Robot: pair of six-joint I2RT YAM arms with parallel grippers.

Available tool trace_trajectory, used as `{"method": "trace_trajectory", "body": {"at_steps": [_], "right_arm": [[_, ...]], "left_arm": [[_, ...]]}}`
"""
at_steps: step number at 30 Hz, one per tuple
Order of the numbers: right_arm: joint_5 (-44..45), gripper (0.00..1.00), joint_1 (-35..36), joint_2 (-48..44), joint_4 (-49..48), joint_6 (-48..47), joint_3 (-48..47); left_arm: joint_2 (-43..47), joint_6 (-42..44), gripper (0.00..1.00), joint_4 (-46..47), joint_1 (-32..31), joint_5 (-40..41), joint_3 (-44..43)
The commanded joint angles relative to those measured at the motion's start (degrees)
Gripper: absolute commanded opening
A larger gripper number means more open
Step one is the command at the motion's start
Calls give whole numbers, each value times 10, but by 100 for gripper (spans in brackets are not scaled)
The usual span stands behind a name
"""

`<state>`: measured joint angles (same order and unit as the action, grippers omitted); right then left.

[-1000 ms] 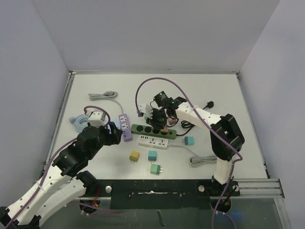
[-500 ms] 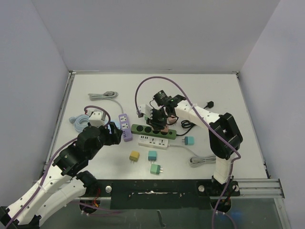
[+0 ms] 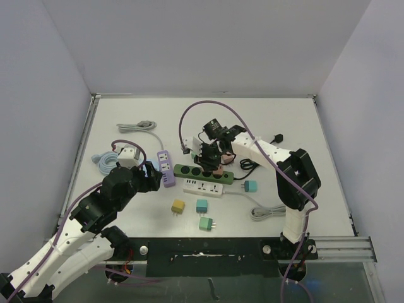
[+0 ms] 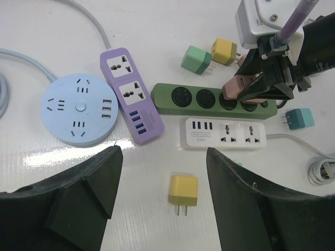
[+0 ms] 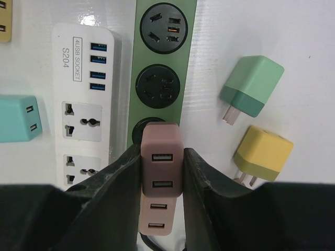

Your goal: Insert the plug

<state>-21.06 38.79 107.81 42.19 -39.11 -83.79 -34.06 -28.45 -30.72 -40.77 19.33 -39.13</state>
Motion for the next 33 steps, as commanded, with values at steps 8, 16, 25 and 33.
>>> {"method": "trace_trajectory", "body": {"at_steps": [8, 16, 25, 33], "right_arm": [[-5, 5, -8, 34, 33, -3, 1], [66, 16, -22, 51, 19, 0, 4], [103, 28, -28, 33, 51, 8, -22], [117, 36, -27, 38, 76, 7, -51]], "left_arm": [[1, -7, 64, 12, 1, 9, -2], [2, -7, 64, 12, 1, 10, -2], [-9, -5, 64, 11, 1, 11, -3], [-16, -3, 64, 12, 2, 13, -4]]}}
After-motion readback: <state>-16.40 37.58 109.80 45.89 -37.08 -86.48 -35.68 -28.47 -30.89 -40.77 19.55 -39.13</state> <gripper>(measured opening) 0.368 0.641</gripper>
